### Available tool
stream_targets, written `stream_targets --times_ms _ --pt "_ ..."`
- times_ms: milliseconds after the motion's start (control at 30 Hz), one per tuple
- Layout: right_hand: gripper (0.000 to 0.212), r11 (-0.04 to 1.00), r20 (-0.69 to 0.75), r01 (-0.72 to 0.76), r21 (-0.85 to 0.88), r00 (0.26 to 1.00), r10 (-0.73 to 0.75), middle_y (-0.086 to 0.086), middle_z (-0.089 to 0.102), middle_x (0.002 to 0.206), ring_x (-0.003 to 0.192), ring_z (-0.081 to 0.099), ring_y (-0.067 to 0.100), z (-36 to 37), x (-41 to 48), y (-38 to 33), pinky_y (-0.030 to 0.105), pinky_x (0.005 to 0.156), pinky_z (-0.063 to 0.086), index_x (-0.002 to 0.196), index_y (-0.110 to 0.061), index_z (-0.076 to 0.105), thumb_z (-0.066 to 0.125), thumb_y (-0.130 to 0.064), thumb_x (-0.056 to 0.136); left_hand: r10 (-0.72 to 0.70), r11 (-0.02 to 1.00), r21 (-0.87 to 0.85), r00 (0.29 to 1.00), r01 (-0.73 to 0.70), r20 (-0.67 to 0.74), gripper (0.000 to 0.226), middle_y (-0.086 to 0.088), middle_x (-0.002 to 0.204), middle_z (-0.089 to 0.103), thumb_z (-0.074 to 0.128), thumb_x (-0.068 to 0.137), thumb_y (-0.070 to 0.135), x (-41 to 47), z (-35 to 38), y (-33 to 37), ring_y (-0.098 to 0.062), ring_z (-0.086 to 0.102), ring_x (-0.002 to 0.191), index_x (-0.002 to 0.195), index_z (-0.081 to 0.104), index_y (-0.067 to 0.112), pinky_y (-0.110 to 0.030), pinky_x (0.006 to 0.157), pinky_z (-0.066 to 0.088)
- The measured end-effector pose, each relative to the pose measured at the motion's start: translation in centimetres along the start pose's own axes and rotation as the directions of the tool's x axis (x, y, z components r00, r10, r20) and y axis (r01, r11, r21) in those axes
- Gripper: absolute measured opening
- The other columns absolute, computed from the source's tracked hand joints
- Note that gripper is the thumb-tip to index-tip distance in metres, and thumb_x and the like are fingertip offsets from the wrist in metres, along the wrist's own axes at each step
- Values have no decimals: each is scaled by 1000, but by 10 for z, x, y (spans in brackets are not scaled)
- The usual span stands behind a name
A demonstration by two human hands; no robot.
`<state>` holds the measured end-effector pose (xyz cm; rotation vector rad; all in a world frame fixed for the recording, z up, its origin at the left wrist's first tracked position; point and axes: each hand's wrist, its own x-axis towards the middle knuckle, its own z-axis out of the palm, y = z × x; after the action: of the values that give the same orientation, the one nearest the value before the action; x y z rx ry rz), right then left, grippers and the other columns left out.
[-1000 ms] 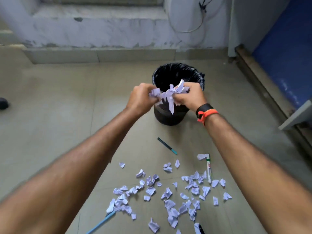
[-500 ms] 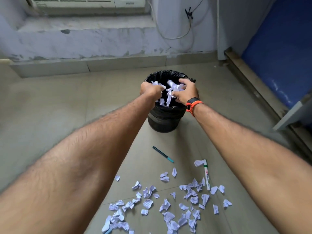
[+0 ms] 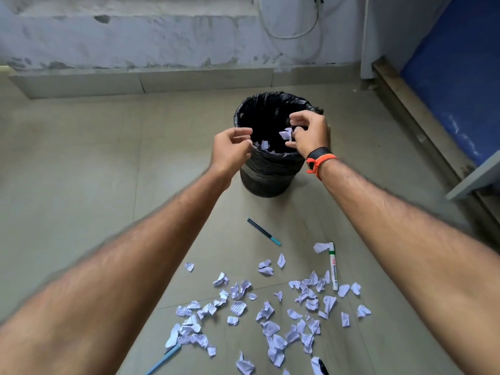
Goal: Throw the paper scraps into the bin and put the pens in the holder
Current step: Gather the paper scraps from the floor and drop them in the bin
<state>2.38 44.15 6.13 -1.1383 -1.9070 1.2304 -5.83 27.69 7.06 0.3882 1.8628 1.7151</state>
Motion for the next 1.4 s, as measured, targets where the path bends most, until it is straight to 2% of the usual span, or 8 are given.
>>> stream_targets --times_ms 233,433,600,867,1000,1100,1200,1400 --pt "17 983 -146 95 -156 982 -118 -7 68 70 64 65 11 3 -26 7 32 72 59 77 -22 71 68 -8 69 8 990 141 1000 -6 -11 20 3 84 66 58 88 7 -42 -37 -52 -9 62 76 101 71 16 -28 72 57" --pt "10 990 -136 138 -14 981 -139 -4 66 68 62 59 7 2 -106 33 22 66 52 79 -15 71 70 -7 72 -4 958 286 999 14 -35 19 2 94 71 61 88 11 -86 -67 -102 -10 65 82 103 72 15 -29 77 56" --pt "12 982 93 -68 -178 992 85 1 72 75 70 66 15 11 -200 125 35 76 57 84 -16 74 72 -9 74 -122 894 432 992 118 -18 22 6 90 70 60 84 6 -154 -97 -175 -10 66 79 97 71 21 -32 82 56" --pt "33 865 104 -265 -426 936 338 13 72 108 97 66 29 -2 -256 194 37 90 52 114 -11 70 71 -13 80 -251 778 581 966 240 -64 29 4 113 66 60 84 11 -206 -119 -236 -15 62 101 109 66 24 -31 88 49" --pt "43 812 55 -233 -535 949 309 18 59 132 124 53 34 -11 -248 208 36 102 41 131 -5 57 59 -9 89 -130 652 757 978 -41 165 56 -7 135 54 64 79 9 -214 -95 -260 -27 50 126 132 53 19 -34 104 39" --pt "50 719 59 -183 -671 953 297 18 48 142 134 40 36 -18 -230 228 37 112 27 138 -3 45 51 -5 89 -249 476 850 892 -226 376 79 -9 158 21 68 81 14 -221 -61 -274 -34 21 144 149 28 21 -41 112 34" --pt "61 621 59 -155 -768 949 310 21 38 147 135 32 41 -28 -212 243 39 113 20 143 -4 36 47 1 83 -292 305 882 846 -360 446 89 -9 161 10 69 78 11 -227 -42 -286 -39 16 143 151 20 24 -45 105 42" --pt "60 528 147 -53 -847 932 330 23 38 146 135 33 40 -39 -200 264 39 114 19 142 4 33 43 0 84 -248 318 882 867 -348 431 106 -15 160 13 67 64 -9 -226 -42 -310 -48 18 141 140 6 33 -54 98 46"
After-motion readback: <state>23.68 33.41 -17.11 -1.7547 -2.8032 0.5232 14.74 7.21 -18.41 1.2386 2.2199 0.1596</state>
